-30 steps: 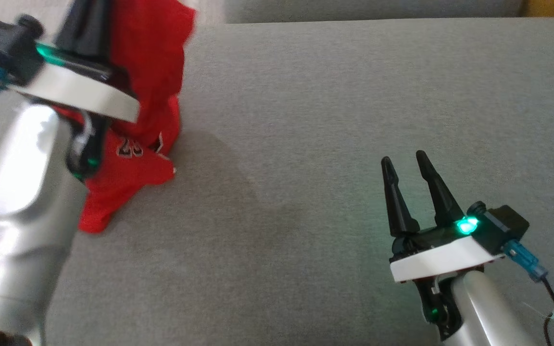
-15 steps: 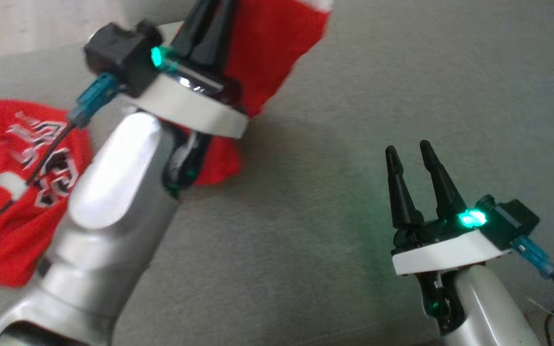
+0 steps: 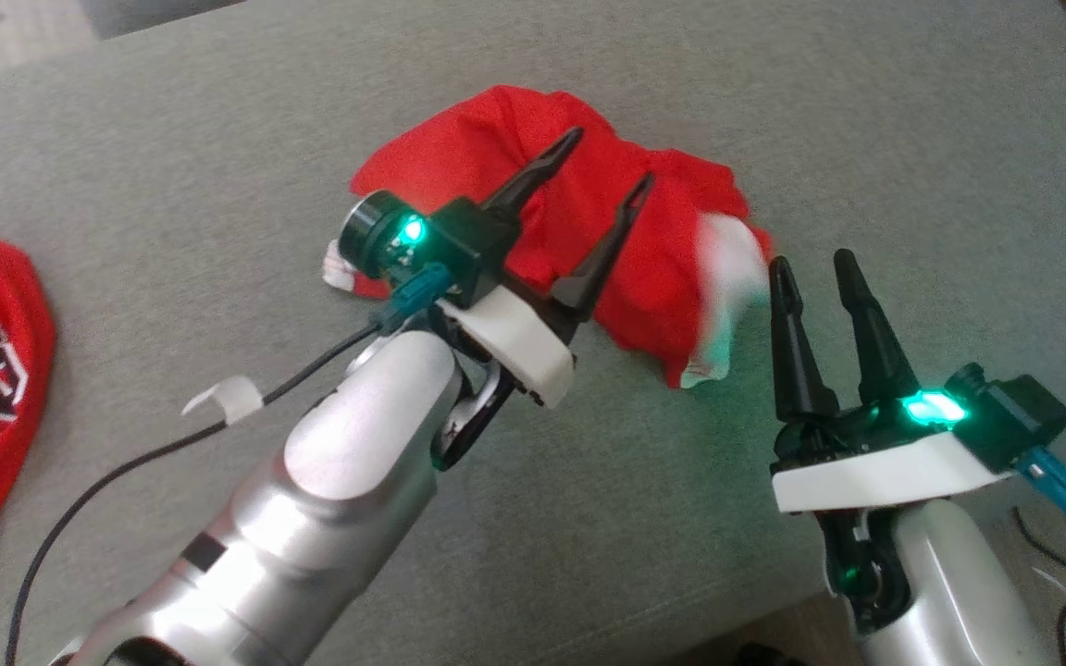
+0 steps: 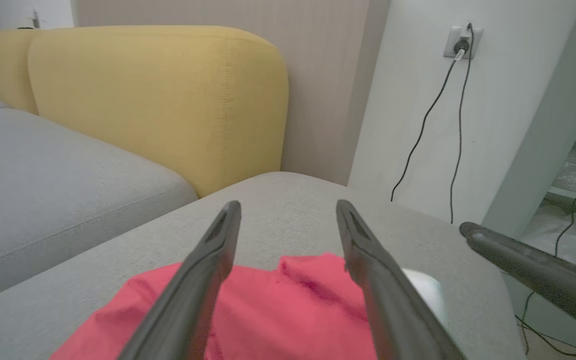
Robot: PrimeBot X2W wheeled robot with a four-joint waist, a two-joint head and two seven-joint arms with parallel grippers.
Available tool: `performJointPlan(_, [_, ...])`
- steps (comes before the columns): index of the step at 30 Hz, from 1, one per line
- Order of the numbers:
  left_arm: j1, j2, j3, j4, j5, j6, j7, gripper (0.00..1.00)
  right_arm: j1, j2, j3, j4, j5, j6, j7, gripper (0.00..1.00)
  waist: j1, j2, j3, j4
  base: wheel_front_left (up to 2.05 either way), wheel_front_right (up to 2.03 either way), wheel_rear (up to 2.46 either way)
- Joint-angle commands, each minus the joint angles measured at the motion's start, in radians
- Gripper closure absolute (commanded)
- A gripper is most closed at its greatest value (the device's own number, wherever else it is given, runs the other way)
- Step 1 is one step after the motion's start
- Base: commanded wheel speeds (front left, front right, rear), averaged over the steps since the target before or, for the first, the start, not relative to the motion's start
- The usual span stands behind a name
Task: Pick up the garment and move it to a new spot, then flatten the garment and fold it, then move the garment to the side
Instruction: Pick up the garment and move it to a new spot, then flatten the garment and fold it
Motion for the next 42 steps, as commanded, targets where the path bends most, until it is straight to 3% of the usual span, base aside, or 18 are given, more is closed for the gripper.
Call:
performJointPlan(1, [-0.04,0.012,0.039,-0.023,0.01,0.007,-0.023,0.0,-0.03,-0.002,0.013,-0.033,-0.007,-0.001,-0.011,0.0,-0.0001,0.0,-0.015,0.034,0.0,0.0,0.0])
performJointPlan(11, [0.023,0.141,0.142,-0.032,0.031,0.096,-0.124,0.0,-0.008,-0.002,-0.031,-0.008,-0.062,-0.001,-0.011,0.0,-0.0001,0.0,-0.107,0.19,0.0,0.0,0.0])
performJointPlan(16, [0.217,0.232,0.245,-0.138,0.011,0.168,-0.135,0.0,0.023,-0.002,-0.054,0.009,-0.077,-0.001,-0.011,0.0,-0.0001,0.0,-0.162,0.257,0.0,0.0,0.0])
performJointPlan(19, [0.37,0.253,0.296,-0.236,0.023,0.206,-0.136,0.0,0.046,-0.002,-0.072,0.018,-0.078,-0.001,-0.011,0.0,-0.0001,0.0,-0.187,0.29,0.0,0.0,0.0])
performJointPlan(23, [0.538,0.239,0.345,-0.324,0.053,0.234,-0.136,0.0,0.075,-0.002,-0.077,0.038,-0.088,-0.001,-0.011,0.0,-0.0001,0.0,-0.211,0.315,0.0,0.0,0.0])
performJointPlan(27, [0.626,0.2,0.368,-0.363,0.094,0.235,-0.136,0.0,0.09,-0.002,-0.082,0.057,-0.098,-0.001,-0.011,0.0,-0.0001,0.0,-0.217,0.322,0.0,0.0,0.0])
performJointPlan(36, [0.645,0.13,0.434,-0.368,0.168,0.185,-0.136,0.0,0.07,-0.002,-0.095,0.074,-0.111,-0.001,-0.011,0.0,-0.0001,0.0,-0.201,0.316,0.0,0.0,0.0])
performJointPlan(42, [0.632,0.108,0.459,-0.352,0.197,0.149,-0.136,0.0,-0.022,-0.002,-0.224,0.17,-0.101,-0.001,-0.011,0.0,-0.0001,0.0,-0.173,0.32,0.0,0.0,0.0])
